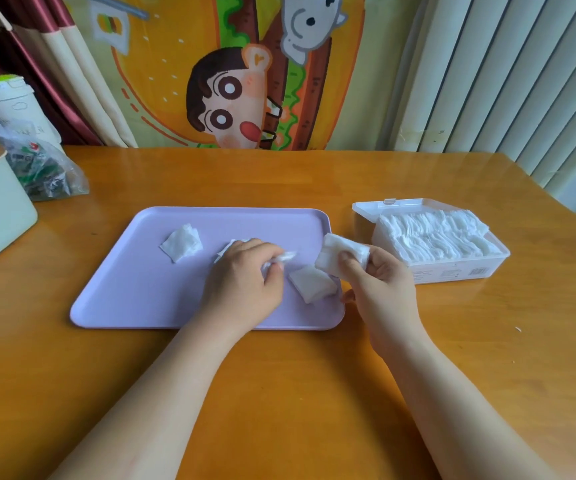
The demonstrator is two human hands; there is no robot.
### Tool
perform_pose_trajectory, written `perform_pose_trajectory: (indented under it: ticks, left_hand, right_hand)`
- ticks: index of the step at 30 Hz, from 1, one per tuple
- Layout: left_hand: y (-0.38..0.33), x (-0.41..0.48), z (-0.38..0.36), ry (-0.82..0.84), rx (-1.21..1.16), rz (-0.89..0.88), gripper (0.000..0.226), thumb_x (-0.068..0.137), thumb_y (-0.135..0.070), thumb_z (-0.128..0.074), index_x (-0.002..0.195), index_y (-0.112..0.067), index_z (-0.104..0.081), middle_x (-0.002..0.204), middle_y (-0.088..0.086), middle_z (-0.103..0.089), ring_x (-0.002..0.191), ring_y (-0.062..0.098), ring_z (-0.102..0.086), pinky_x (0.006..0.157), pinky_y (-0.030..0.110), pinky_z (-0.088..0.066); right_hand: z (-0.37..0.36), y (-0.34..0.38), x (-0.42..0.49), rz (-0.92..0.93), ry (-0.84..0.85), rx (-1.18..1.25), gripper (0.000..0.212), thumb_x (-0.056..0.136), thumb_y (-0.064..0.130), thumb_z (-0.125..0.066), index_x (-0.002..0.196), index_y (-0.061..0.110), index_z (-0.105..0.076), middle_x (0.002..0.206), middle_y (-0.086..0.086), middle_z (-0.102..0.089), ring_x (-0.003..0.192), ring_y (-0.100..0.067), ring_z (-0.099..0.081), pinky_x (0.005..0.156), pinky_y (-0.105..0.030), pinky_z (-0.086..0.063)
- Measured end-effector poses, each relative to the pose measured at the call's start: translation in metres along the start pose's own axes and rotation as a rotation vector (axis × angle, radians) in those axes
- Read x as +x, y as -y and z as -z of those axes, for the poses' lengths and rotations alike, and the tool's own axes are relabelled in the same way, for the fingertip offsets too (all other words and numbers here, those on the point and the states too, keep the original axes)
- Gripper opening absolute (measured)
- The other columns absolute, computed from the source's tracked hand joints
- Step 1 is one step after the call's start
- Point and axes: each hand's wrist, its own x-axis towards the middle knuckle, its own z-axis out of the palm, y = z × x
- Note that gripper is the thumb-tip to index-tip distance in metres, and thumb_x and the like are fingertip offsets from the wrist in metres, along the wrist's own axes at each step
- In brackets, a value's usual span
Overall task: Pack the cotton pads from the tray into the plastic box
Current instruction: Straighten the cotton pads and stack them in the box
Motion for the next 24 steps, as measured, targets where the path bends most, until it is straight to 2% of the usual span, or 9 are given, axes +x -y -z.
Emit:
perform_pose_trajectory:
  ticks: [3, 4, 6, 8, 11, 15, 18, 21, 24]
  left_hand:
    - [-0.014, 0.004, 0.011, 0.069, -0.585, 0.250, 0.010, 0.099, -0.017, -0.066, 0.098, -0.019, -0.076, 0.083, -0.015, -0.068, 0.072, 0.008, -0.056, 0.067, 0.022, -0.044]
    - [-0.020, 0.004, 0.015, 0.139, -0.796, 0.323, 0.011, 0.101, -0.014, -0.067, 0.104, -0.017, -0.077, 0.086, -0.009, -0.072, 0.070, 0.010, -0.054, 0.065, 0.022, -0.043]
    - [-0.027, 0.002, 0.013, 0.224, -0.984, 0.375, 0.016, 0.101, -0.011, -0.067, 0.114, -0.012, -0.075, 0.096, 0.004, -0.077, 0.074, 0.016, -0.056, 0.060, 0.027, -0.044]
    - [-0.033, 0.000, 0.008, 0.248, -0.955, 0.378, 0.015, 0.101, -0.011, -0.067, 0.115, -0.010, -0.071, 0.094, 0.004, -0.078, 0.071, 0.013, -0.060, 0.060, 0.027, -0.045]
    - [-0.037, -0.001, 0.000, 0.232, -0.872, 0.361, 0.010, 0.101, -0.008, -0.065, 0.109, -0.010, -0.071, 0.085, -0.003, -0.078, 0.063, -0.001, -0.062, 0.059, 0.015, -0.046]
    - [-0.035, 0.001, -0.006, 0.204, -0.852, 0.351, 0.009, 0.098, -0.005, -0.069, 0.099, -0.012, -0.075, 0.071, -0.015, -0.070, 0.059, -0.004, -0.057, 0.058, 0.009, -0.043]
    - [-0.038, 0.002, -0.008, 0.192, -0.831, 0.369, 0.007, 0.095, -0.007, -0.073, 0.098, -0.013, -0.076, 0.077, -0.007, -0.073, 0.068, 0.000, -0.062, 0.061, 0.013, -0.046]
    - [-0.041, 0.003, -0.013, 0.123, -0.818, 0.398, 0.006, 0.092, -0.010, -0.078, 0.096, -0.013, -0.074, 0.088, 0.009, -0.076, 0.080, 0.009, -0.068, 0.069, 0.021, -0.054]
    - [-0.046, 0.004, -0.016, 0.080, -0.763, 0.409, 0.011, 0.089, -0.015, -0.081, 0.096, -0.015, -0.072, 0.089, 0.007, -0.076, 0.078, 0.007, -0.069, 0.070, 0.019, -0.057]
  right_hand:
    - [0.001, -0.002, 0.001, 0.009, 0.048, -0.011, 0.023, 0.103, 0.021, -0.065, 0.098, -0.001, -0.069, 0.086, -0.030, -0.063, 0.066, -0.018, -0.058, 0.066, -0.044, -0.049]
    - [0.001, -0.001, 0.001, 0.010, 0.071, -0.012, 0.023, 0.105, 0.022, -0.063, 0.100, 0.001, -0.071, 0.091, -0.030, -0.066, 0.069, -0.019, -0.060, 0.066, -0.043, -0.050]
    - [0.002, 0.004, 0.000, -0.001, 0.143, 0.017, 0.023, 0.108, 0.023, -0.060, 0.105, 0.007, -0.075, 0.097, -0.026, -0.072, 0.077, -0.019, -0.066, 0.069, -0.042, -0.051]
    - [0.003, 0.011, -0.001, -0.029, 0.263, 0.058, 0.027, 0.111, 0.022, -0.053, 0.110, 0.009, -0.077, 0.099, -0.021, -0.077, 0.085, -0.028, -0.073, 0.073, -0.042, -0.053]
    - [0.004, 0.017, -0.002, -0.065, 0.381, 0.101, 0.033, 0.113, 0.018, -0.045, 0.113, 0.005, -0.076, 0.104, -0.027, -0.076, 0.094, -0.042, -0.072, 0.076, -0.045, -0.055]
    - [0.005, 0.017, 0.001, -0.092, 0.376, 0.102, 0.035, 0.113, 0.014, -0.043, 0.112, 0.004, -0.077, 0.104, -0.028, -0.075, 0.089, -0.032, -0.070, 0.073, -0.044, -0.056]
    - [0.007, 0.017, 0.002, -0.094, 0.381, 0.103, 0.038, 0.113, 0.014, -0.042, 0.109, 0.008, -0.079, 0.099, -0.023, -0.077, 0.088, -0.031, -0.070, 0.073, -0.045, -0.056]
    - [0.007, 0.021, 0.001, -0.107, 0.382, 0.150, 0.047, 0.114, 0.028, -0.043, 0.090, 0.019, -0.082, 0.083, -0.012, -0.076, 0.081, -0.028, -0.071, 0.070, -0.043, -0.054]
    - [0.007, 0.018, 0.001, -0.052, 0.350, 0.117, 0.032, 0.106, 0.035, -0.062, 0.108, 0.006, -0.077, 0.091, -0.022, -0.078, 0.085, -0.037, -0.077, 0.068, -0.042, -0.055]
